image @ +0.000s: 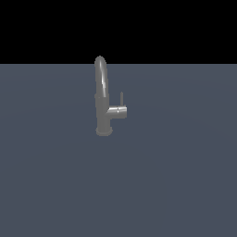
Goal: Turn on the faucet by rotating a designated handle.
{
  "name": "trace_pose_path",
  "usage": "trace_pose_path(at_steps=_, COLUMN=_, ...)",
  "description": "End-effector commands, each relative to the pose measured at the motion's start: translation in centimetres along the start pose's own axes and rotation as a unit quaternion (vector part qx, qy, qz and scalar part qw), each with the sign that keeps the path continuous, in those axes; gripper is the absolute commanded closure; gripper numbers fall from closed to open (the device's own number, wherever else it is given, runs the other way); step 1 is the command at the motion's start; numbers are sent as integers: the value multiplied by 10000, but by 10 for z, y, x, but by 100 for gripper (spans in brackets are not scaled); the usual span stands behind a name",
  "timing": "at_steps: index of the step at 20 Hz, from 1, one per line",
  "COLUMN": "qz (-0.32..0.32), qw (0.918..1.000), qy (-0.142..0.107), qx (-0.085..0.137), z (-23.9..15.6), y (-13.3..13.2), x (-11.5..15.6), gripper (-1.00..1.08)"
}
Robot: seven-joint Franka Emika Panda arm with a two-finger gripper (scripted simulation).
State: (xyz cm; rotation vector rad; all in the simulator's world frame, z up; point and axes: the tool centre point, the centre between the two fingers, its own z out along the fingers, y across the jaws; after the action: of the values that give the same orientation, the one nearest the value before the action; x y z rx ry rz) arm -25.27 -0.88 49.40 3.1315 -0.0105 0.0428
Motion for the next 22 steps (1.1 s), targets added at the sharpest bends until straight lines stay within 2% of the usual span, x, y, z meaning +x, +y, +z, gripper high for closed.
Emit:
trace_pose_path(at_steps=1, qz=0, qw=10000, qy=0, qx=0, z=0, y=0, x=0, gripper=108)
trace_pose_path(at_steps=7, qz=51, qw=10000, qy=-60, qx=48, z=1, y=-1, x=5, gripper=108)
trace_pose_path(at_steps=12, qz=171, qw=9995, qy=-202, qx=163, z=3, y=-3, x=16, gripper=108)
trace_pose_path(at_steps=22, qz=636, qw=9933, qy=-752, qx=605, z=13, y=-8, x=59, gripper=108)
